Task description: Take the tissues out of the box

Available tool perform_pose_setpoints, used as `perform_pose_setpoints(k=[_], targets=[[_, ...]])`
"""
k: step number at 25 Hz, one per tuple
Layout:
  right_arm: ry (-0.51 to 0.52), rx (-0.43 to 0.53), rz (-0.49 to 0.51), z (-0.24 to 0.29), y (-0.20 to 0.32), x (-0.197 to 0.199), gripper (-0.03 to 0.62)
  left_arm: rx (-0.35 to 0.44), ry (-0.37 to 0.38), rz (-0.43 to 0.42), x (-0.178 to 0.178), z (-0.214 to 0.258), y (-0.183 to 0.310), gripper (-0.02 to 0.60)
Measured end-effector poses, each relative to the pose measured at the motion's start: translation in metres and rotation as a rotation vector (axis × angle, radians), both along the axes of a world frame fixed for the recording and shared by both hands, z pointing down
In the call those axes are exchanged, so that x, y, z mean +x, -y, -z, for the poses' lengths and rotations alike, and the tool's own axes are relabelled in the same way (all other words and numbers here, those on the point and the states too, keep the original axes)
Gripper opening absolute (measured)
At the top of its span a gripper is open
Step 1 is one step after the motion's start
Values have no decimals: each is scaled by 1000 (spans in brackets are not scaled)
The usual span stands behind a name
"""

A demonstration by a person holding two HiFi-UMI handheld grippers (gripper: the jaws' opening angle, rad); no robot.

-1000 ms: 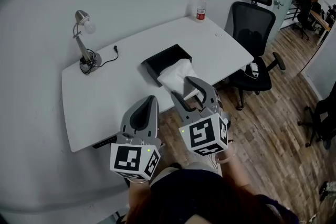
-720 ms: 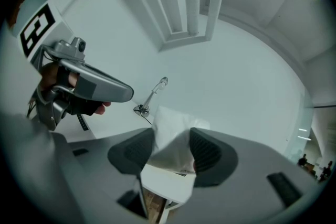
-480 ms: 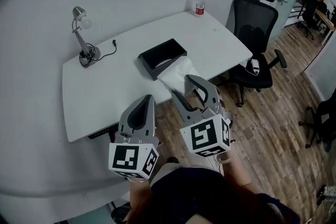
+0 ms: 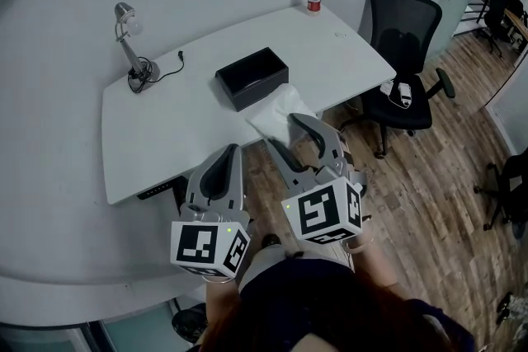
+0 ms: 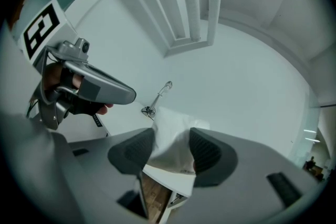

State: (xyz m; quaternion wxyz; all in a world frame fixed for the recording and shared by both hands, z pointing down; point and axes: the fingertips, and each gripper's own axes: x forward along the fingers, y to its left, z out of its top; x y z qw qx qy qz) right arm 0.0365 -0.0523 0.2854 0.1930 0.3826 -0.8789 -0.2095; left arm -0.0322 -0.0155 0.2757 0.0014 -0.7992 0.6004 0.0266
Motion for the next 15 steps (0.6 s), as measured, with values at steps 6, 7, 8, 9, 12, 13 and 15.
perform_pose_setpoints(k=[6, 7, 8, 9, 12, 13, 15], targets=[[20, 0, 8, -3, -13, 16, 226, -11, 16, 15, 16, -1, -16, 25], [23, -3, 10, -3, -16, 18, 227, -13, 18, 18, 18, -2, -19, 25], [26, -5, 13, -4, -18, 20, 227, -15, 19, 22, 19, -2, -22, 25], [28, -7, 14, -5, -21, 21, 227, -17, 21, 25, 20, -3, -24, 25], [32, -14, 16, -7, -27, 27, 226, -29, 24, 33, 24, -6, -32, 25], [34, -15, 17, -7, -30, 29, 225, -31, 25, 34, 26, -7, -34, 25], [39, -17, 19, -8, -34, 32, 225, -34, 28, 34, 28, -9, -38, 25]])
